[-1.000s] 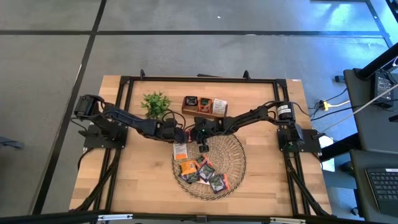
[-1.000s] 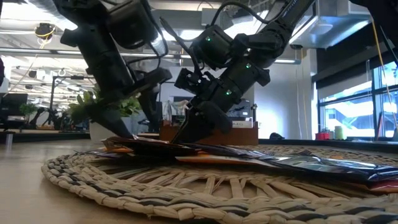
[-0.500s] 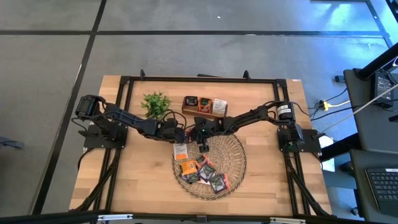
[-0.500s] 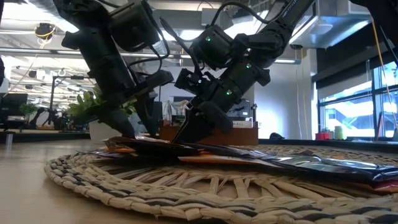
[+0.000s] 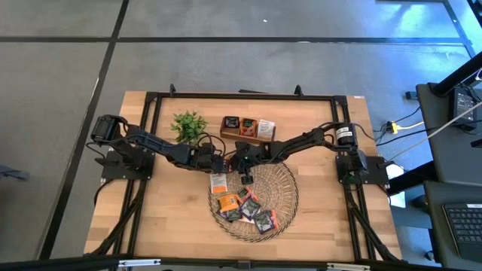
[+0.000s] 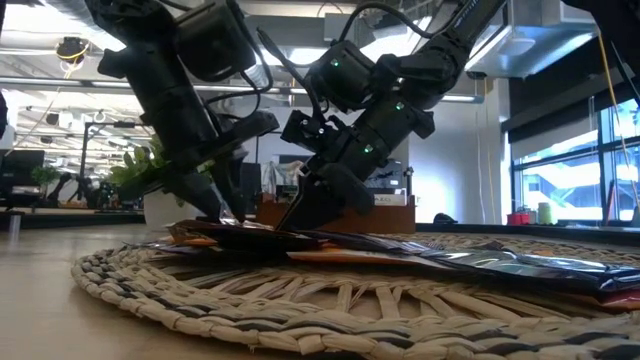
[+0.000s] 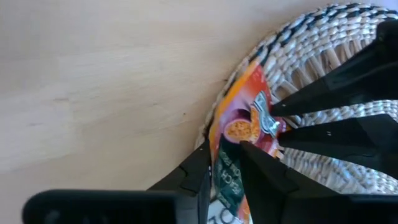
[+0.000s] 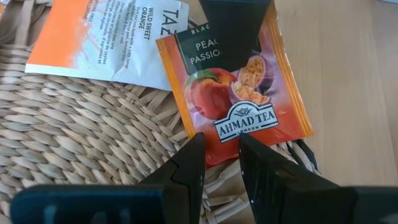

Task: Pick & Place Tea
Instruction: Put the orange and black tea bag into the middle section of the wooden organizer

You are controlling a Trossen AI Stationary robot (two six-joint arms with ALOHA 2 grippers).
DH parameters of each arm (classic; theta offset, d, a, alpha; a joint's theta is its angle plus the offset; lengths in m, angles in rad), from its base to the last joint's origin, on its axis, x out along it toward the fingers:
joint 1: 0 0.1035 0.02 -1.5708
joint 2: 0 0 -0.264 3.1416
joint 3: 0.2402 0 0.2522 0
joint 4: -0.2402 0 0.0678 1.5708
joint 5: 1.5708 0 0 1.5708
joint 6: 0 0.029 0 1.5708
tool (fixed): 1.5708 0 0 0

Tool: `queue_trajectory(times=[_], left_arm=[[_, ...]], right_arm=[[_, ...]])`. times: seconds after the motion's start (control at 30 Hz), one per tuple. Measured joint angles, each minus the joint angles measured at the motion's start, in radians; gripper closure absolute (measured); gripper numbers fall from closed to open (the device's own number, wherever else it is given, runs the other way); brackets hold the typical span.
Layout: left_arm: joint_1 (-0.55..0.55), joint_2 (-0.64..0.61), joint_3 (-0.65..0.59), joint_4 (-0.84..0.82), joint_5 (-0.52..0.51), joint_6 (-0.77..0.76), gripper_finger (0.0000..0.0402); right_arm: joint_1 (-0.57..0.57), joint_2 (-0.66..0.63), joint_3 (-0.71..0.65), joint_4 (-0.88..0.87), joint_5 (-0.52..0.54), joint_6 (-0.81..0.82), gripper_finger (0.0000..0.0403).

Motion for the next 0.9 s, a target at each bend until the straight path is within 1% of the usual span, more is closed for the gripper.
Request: queue_trajectory(times=[0.27,0.7,0.9], left_arm=[[0.000,0.000,0.000,-0.007,-0.001,-0.001,0.0352],[0.000,-0.005,0.000,-0.009,-0.001,0.039,0.0398],[0.000,-0.056,0.000,-0.012,-0.015,0.086,0.0398]], right_arm=[[0.000,0.000,0.000,0.000,0.000,0.000,0.0302],[0.000,0.001,-0.001,0.011,0.002,-0.005,0.0302],[0.000,-0.035,-0.003,-0.018,0.005,-0.010,0.0302]])
